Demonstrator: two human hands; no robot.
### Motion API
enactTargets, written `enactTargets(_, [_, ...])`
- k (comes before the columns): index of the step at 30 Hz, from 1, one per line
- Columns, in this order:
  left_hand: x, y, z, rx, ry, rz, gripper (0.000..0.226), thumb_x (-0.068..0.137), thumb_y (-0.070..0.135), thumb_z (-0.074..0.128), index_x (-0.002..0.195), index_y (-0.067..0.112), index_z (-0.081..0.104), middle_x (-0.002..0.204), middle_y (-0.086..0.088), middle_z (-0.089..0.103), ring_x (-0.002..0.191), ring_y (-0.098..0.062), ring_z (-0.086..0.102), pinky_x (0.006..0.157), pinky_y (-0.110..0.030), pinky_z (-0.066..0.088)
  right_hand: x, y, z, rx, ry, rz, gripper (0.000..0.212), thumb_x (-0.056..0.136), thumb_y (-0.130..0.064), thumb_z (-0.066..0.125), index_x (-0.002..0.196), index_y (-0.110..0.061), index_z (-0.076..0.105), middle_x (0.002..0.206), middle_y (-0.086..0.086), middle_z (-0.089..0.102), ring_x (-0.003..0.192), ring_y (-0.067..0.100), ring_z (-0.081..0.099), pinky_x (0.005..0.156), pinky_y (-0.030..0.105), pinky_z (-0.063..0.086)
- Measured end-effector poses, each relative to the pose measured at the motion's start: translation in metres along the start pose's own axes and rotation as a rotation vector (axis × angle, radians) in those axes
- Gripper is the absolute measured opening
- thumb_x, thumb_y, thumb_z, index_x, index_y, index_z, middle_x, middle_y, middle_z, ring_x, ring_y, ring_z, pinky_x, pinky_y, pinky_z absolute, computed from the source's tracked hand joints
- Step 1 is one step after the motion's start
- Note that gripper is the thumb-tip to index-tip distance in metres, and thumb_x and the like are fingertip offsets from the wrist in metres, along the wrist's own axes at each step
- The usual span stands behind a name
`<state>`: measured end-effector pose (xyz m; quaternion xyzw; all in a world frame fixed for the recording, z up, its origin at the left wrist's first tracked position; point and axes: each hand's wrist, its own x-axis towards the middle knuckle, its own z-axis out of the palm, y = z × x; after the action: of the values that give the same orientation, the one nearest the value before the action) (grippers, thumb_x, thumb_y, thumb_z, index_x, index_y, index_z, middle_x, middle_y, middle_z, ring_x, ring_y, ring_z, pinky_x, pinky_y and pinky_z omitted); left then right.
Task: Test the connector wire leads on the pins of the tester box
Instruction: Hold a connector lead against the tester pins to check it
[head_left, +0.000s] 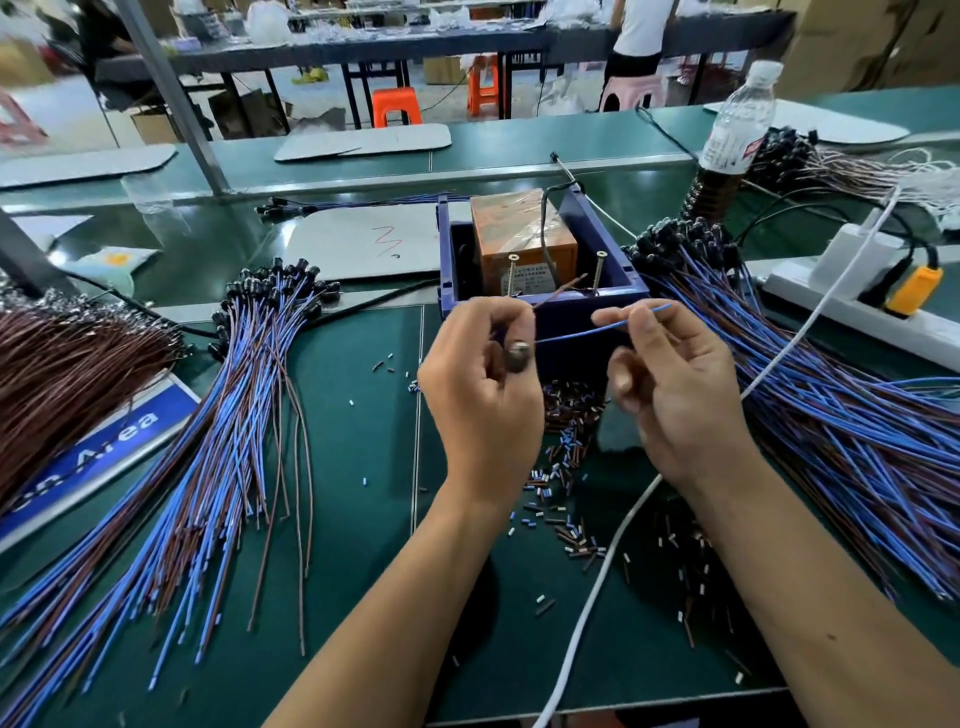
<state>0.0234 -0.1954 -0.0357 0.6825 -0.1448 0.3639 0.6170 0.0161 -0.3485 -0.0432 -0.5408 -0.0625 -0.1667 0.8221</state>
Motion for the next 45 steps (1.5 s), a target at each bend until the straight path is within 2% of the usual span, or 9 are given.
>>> enactTargets(2, [0.002, 0.000, -0.001, -0.020, 0.072, -0.012, 0.020, 0.098, 0.000, 0.061, 0.086, 0.017, 0.064, 0.075, 0.002, 0.063, 0.066, -0.024, 0.060, 0.057, -0.043, 0.049, 0.003, -0.002, -0.006, 0.025, 0.016, -0.022, 0.016, 0.101, -0.025, 0.062, 0.088, -0.021, 0.068, 0.101, 0.011, 0.076, 0.047, 0.009, 0.049, 0.040, 0.016, 0.034])
enactTargets(6, [0.003, -0.002, -0.002, 0.008, 0.178, -0.129, 0.010, 0.101, 0.011, 0.060, 0.102, 0.019, 0.065, 0.066, 0.007, 0.065, 0.064, -0.014, 0.063, 0.059, -0.025, 0.046, 0.004, 0.001, -0.010, -0.088, 0.100, -0.081, 0.003, 0.103, -0.013, 0.064, 0.102, -0.016, 0.065, 0.086, 0.010, 0.074, 0.043, 0.011, 0.044, 0.040, 0.018, 0.034])
enactTargets(13, [0.002, -0.006, 0.000, 0.059, 0.170, -0.203, 0.016, 0.098, 0.010, 0.060, 0.103, 0.022, 0.070, 0.064, 0.006, 0.070, 0.055, -0.013, 0.059, 0.057, -0.028, 0.043, -0.003, 0.003, -0.004, -0.585, 0.256, -0.388, 0.005, 0.101, -0.021, 0.069, 0.100, -0.022, 0.075, 0.079, -0.003, 0.074, 0.068, 0.009, 0.067, 0.064, 0.024, 0.052])
enactTargets(18, [-0.001, -0.008, 0.001, 0.058, 0.125, -0.213, 0.018, 0.095, 0.006, 0.060, 0.102, 0.017, 0.072, 0.063, 0.006, 0.069, 0.058, -0.014, 0.062, 0.059, -0.029, 0.048, 0.001, 0.002, 0.005, -0.735, 0.283, -0.495, 0.011, 0.102, -0.017, 0.065, 0.104, -0.019, 0.076, 0.083, -0.012, 0.073, 0.077, 0.009, 0.071, 0.071, 0.025, 0.057])
enactTargets(25, [0.000, -0.007, 0.001, 0.028, 0.118, -0.195, 0.018, 0.093, 0.005, 0.059, 0.097, 0.018, 0.071, 0.060, 0.003, 0.065, 0.054, -0.009, 0.058, 0.056, -0.016, 0.043, 0.007, 0.006, 0.012, -0.765, 0.264, -0.490, 0.021, 0.103, -0.017, 0.063, 0.117, -0.012, 0.077, 0.090, -0.004, 0.076, 0.082, 0.008, 0.073, 0.078, 0.033, 0.061])
enactTargets(30, [-0.001, -0.007, 0.002, 0.024, 0.117, -0.198, 0.018, 0.092, 0.006, 0.059, 0.096, 0.018, 0.071, 0.059, 0.003, 0.063, 0.053, -0.008, 0.056, 0.057, -0.018, 0.044, 0.007, 0.003, 0.013, -0.772, 0.235, -0.468, 0.023, 0.103, -0.016, 0.062, 0.119, -0.011, 0.077, 0.090, -0.005, 0.076, 0.084, 0.008, 0.073, 0.078, 0.034, 0.062])
enactTargets(36, [0.000, -0.004, 0.002, 0.022, 0.115, -0.201, 0.020, 0.092, 0.003, 0.058, 0.094, 0.020, 0.070, 0.059, 0.003, 0.060, 0.052, -0.007, 0.053, 0.056, -0.018, 0.043, 0.004, 0.001, 0.014, -0.767, 0.215, -0.466, 0.022, 0.103, -0.015, 0.062, 0.119, -0.009, 0.077, 0.088, -0.005, 0.075, 0.083, 0.008, 0.073, 0.076, 0.026, 0.059])
enactTargets(42, [0.001, -0.004, 0.001, -0.011, 0.127, -0.225, 0.020, 0.092, 0.006, 0.056, 0.091, 0.021, 0.070, 0.062, -0.006, 0.057, 0.057, -0.026, 0.051, 0.057, -0.035, 0.043, 0.002, 0.000, 0.012, -0.769, 0.203, -0.471, 0.022, 0.103, -0.014, 0.062, 0.120, -0.009, 0.077, 0.090, -0.006, 0.075, 0.083, 0.007, 0.072, 0.075, 0.020, 0.056])
enactTargets(45, [0.001, -0.005, 0.001, -0.040, 0.132, -0.250, 0.022, 0.092, 0.005, 0.055, 0.088, 0.023, 0.069, 0.060, 0.001, 0.052, 0.056, -0.021, 0.045, 0.057, -0.032, 0.037, 0.003, 0.000, 0.011, -0.774, 0.206, -0.477, 0.021, 0.103, -0.013, 0.063, 0.119, -0.009, 0.077, 0.090, -0.005, 0.075, 0.083, 0.006, 0.072, 0.075, 0.019, 0.056])
